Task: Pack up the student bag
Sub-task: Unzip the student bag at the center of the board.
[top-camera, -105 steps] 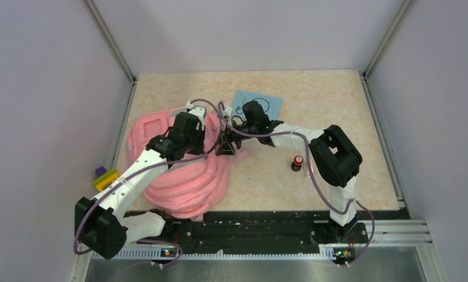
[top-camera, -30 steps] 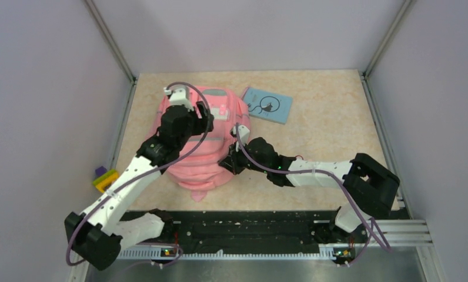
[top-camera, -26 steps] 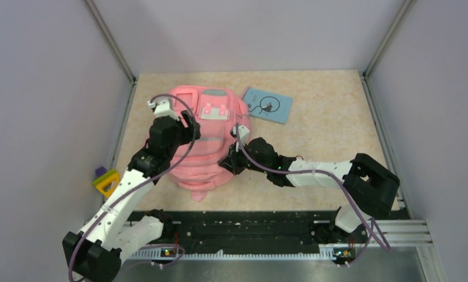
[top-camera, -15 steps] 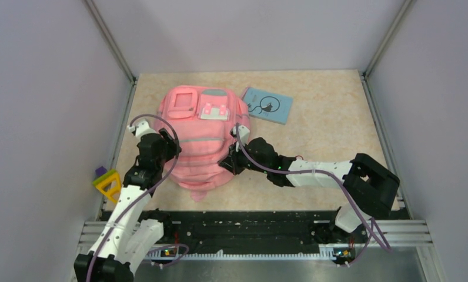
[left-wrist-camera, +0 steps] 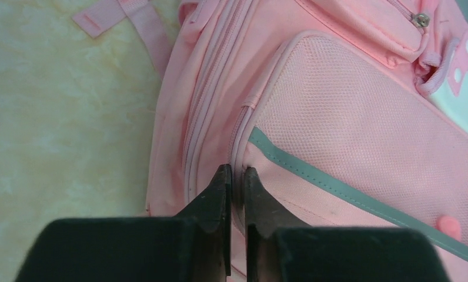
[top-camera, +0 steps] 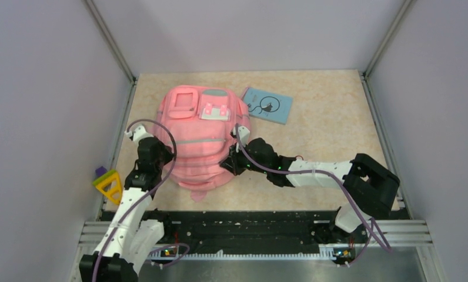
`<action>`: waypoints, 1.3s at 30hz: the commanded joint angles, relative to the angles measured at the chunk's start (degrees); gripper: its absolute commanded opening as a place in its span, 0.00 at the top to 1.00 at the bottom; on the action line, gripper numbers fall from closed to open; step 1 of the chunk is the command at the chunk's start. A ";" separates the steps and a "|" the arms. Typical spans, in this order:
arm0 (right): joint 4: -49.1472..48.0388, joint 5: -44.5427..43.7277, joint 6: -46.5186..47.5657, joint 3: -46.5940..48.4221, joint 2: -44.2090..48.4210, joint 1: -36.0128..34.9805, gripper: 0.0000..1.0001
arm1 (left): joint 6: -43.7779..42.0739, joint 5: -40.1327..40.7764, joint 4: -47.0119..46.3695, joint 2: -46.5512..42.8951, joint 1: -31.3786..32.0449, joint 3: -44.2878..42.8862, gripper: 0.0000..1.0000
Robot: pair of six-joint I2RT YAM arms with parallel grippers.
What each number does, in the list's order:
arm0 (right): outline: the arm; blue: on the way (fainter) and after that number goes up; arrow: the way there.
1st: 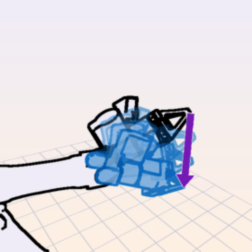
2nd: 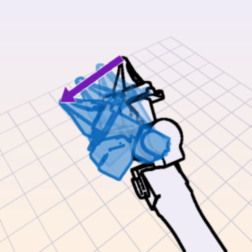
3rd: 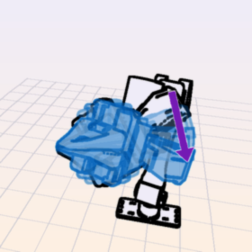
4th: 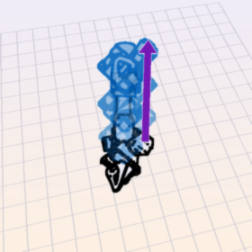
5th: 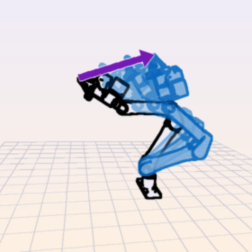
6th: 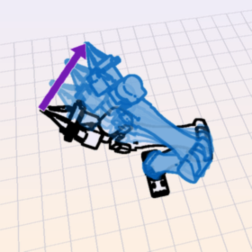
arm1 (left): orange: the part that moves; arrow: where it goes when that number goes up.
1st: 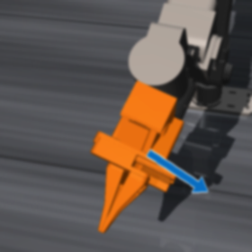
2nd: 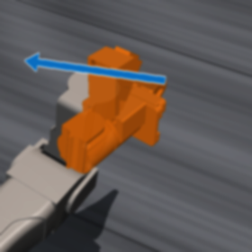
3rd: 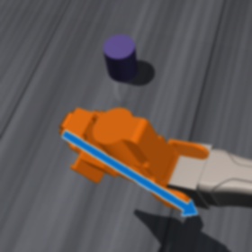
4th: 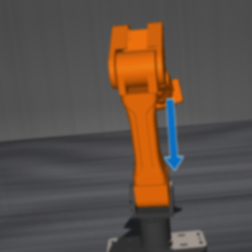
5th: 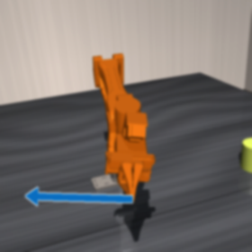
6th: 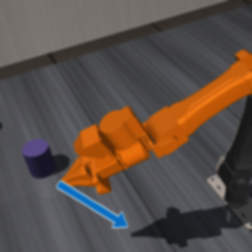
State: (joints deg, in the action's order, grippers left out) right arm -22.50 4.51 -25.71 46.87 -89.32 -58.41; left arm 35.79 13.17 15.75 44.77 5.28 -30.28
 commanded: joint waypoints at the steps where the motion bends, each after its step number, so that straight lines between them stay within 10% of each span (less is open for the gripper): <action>1: 2.02 -0.67 0.98 2.31 2.39 -1.54 1.00 | 0.52 -7.23 -5.78 -3.58 0.08 1.77 1.00; 22: 8.22 1.48 5.76 23.02 -12.35 -8.43 1.00 | 6.07 -12.82 -7.05 -11.93 4.13 6.33 1.00; 29: 13.34 0.00 7.20 19.05 -3.04 -8.38 0.54 | -3.34 -7.54 5.03 -14.80 4.55 0.13 0.39; 39: 18.28 -3.61 4.44 9.45 7.73 1.02 0.43 | -2.23 -10.83 14.73 -14.22 18.13 -2.42 0.40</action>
State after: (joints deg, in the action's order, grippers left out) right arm -5.93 1.69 -19.35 60.58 -85.14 -63.05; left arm 32.86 4.73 25.96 30.15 17.50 -31.09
